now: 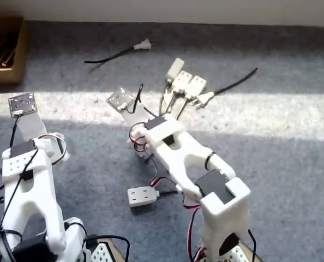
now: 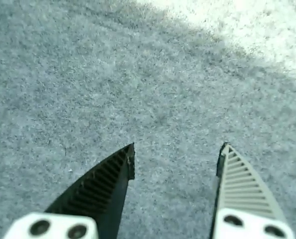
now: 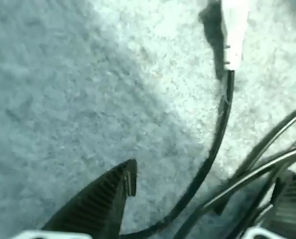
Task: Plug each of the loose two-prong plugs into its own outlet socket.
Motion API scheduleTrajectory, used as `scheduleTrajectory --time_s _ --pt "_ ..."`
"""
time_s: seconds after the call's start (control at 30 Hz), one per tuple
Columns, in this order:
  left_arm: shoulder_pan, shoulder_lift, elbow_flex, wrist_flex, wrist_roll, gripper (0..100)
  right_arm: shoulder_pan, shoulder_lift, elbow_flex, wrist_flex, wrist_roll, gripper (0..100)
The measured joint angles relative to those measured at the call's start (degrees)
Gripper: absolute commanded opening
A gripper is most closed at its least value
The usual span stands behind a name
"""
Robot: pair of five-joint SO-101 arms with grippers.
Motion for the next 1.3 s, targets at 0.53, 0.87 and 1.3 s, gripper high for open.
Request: scheduleTrajectory --time_s 0.53,0.87,1.3 --pt "0.53 0.00 0.00 0.00 0.00 28 3.43 12.04 -15.56 4.40 -14.95 41.8" --pt "1.93 0.00 0.88 0.00 -0.09 28 5.01 7.12 -29.10 22.15 -29.54 41.8" --pt "0.97 0.00 0.97 -0.09 0.09 28 3.78 17.23 -35.25 14.68 -12.22 41.8"
